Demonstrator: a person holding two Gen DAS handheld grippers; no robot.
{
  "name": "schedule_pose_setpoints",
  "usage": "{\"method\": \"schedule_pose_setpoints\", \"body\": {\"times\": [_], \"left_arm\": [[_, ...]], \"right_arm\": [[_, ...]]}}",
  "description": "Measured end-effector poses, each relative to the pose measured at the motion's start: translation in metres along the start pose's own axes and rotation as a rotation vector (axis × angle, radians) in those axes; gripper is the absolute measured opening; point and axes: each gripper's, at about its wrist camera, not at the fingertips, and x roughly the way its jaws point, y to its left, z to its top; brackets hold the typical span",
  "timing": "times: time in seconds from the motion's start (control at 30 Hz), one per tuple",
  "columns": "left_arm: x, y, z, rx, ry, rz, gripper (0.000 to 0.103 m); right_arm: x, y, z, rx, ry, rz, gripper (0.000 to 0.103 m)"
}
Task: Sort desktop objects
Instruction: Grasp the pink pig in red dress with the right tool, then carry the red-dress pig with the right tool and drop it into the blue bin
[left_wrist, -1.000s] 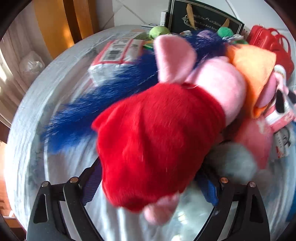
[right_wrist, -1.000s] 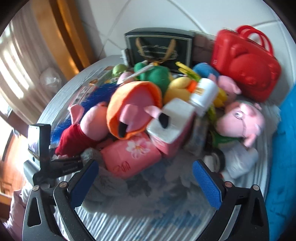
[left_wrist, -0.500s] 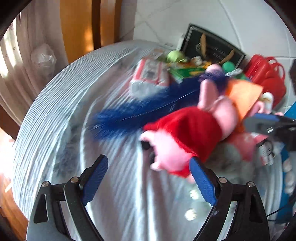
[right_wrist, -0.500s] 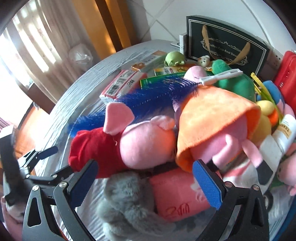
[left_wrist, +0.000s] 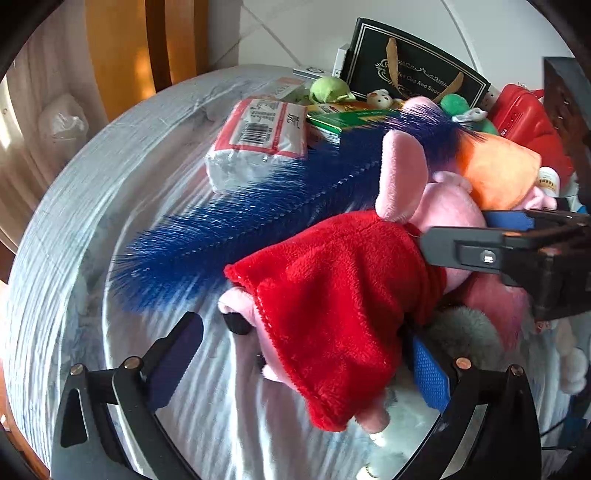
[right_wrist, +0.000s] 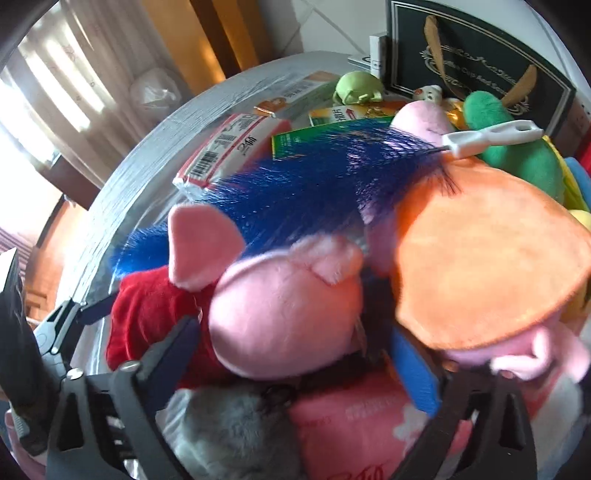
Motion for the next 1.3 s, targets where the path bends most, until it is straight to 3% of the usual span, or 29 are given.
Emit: {"method": "schedule_pose_setpoints", "body": {"times": [0.1,0.17,0.2,0.23,0.33,0.63,0.97,1.3], "left_arm": [[0.008,-0.012,0.0,-0.01,0.025,-0.018,0.103],[0.02,-0.021,-0.003,-0.006,0.051,-0.028,0.102],[0.025,-0.025,-0.004,-0.007,0.061,-0.043,0.087],[0.028,-0.031,-0.005,-0.002,0.064,-0.031,0.086],[0.011,-0.042,-0.009,0.044,0.021,-0.023,0.078],[-0.068,-0.071,-0.014,0.168,-0.146,-0.031,0.078],[-0.168,-0.136,-0.028,0.348,-0.322,-0.122,0.078],[-0.24,-0.262,-0.058,0.598,-0.45,-0.302,0.078]], "right_arm": [[0.012,0.002,0.001,-0.011,0.029,0.014,0.101],[0.012,-0.002,-0.001,0.014,0.047,0.043,0.094],[0.012,-0.004,-0.002,0.017,0.048,0.045,0.091],[0.009,-0.007,-0.004,0.018,0.047,0.04,0.083],[-0.007,-0.012,-0.014,0.032,0.019,0.056,0.078],[-0.101,0.003,-0.048,0.03,-0.192,0.069,0.077],[-0.233,0.003,-0.113,0.094,-0.436,-0.042,0.077],[-0.359,-0.028,-0.218,0.275,-0.646,-0.25,0.077]]}}
